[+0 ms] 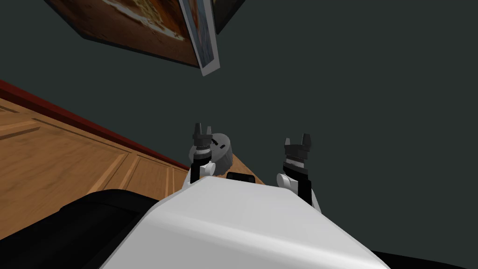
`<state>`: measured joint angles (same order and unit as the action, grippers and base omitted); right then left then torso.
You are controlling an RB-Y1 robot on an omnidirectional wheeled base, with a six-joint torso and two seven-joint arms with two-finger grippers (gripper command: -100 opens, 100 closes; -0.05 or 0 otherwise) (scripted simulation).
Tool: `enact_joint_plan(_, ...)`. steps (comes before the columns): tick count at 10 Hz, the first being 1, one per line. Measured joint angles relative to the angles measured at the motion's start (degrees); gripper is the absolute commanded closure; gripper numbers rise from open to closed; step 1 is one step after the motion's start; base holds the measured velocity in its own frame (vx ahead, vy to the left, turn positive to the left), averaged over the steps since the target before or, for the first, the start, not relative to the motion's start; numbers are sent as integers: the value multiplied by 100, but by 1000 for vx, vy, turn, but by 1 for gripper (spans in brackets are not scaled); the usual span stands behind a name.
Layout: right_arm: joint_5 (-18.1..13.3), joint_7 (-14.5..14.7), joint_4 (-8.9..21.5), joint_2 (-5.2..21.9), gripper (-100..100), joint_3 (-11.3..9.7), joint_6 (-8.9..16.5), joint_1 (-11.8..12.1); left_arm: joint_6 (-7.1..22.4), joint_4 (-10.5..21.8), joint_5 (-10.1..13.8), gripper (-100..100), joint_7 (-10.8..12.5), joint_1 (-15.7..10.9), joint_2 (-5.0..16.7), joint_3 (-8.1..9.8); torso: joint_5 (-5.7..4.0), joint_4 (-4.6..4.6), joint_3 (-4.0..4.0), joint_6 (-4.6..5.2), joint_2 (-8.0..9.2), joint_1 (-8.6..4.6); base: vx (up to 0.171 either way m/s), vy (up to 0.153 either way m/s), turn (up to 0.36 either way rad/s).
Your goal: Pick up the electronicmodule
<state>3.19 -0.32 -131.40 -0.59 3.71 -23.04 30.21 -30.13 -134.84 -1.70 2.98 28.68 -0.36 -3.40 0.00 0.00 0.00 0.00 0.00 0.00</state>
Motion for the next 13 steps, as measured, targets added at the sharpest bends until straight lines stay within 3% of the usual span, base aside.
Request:
enact_joint_plan(3,0,0,0,0,0,0,0,0,155,259,97,-100,83,-163,327,35,1,-1,-2,1,-3,3,5,1,-23)
enact_joint_plan(6,0,0,0,0,0,0,0,0,496,595,269,-100,245,-351,650,34,1,-1,-3,1,-5,1,6,-1,-29)
enact_joint_plan(10,0,0,0,0,0,0,0,0,793,1186,488,-100,460,-644,883,89,0,-1,-3,0,-4,0,5,-2,-32)
enact_joint_plan(13,0,0,0,0,0,0,0,0,1209,1617,687,-100,642,-954,1016,129,0,-1,-3,-1,-5,1,8,0,-37)
